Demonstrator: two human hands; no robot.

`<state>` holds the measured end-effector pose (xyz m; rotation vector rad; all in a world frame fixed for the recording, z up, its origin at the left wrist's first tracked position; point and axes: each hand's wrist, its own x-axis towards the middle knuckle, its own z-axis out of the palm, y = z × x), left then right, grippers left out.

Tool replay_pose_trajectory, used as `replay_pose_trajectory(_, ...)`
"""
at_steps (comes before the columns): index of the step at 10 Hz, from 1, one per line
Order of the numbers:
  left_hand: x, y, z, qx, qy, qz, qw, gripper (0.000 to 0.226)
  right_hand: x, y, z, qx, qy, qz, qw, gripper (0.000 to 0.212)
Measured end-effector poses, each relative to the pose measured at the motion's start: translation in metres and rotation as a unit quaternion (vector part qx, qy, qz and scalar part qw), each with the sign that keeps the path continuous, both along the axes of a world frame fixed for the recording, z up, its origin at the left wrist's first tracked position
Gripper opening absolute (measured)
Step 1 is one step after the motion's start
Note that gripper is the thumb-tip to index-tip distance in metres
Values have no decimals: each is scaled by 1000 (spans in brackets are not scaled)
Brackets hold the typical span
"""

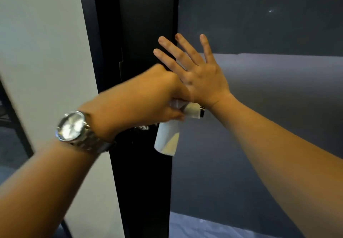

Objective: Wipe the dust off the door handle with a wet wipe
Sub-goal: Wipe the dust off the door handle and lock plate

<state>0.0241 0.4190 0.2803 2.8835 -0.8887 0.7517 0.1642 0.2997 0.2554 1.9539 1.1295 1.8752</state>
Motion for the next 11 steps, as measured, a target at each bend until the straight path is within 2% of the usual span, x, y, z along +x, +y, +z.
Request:
replay_pose_trajectory(1,7,-7,-16,3,-1,4,1000,24,-1,0,1,10,-7,5,1000,53)
replay_pose_trajectory(2,10,-12,-33,28,-64,66,995,30,-1,1,1,7,-8,-9,1000,51)
replay_pose_trajectory(3,2,-21,-50,-2,-120,70,990,34,-1,1,0,8,-5,-7,1000,51)
replay_pose_trajectory(4,-12,-14,-52,-81,-89,51,991,37,-1,0,-1,11,-2,6,1000,51)
replay_pose_trajectory(5,-17,15,-47,-211,-99,97,968,35,-2,0,-1,9,-5,10,1000,52)
replay_pose_trajectory(6,-19,33,-40,-263,-124,148,945,26,-1,0,0,5,-3,10,1000,52)
replay_pose_trajectory(8,2,35,-19,-287,-112,217,926,21,-1,0,0,6,-2,9,1000,52)
replay_pose_trajectory(9,12,45,-9,-261,-107,228,932,20,-1,0,0,7,5,13,1000,52)
replay_pose_trajectory(10,20,42,-8,-253,-75,194,945,15,-2,0,0,7,10,15,1000,52)
replay_pose_trajectory(11,25,43,-10,-288,-70,182,938,10,-3,-1,1,5,10,14,1000,52)
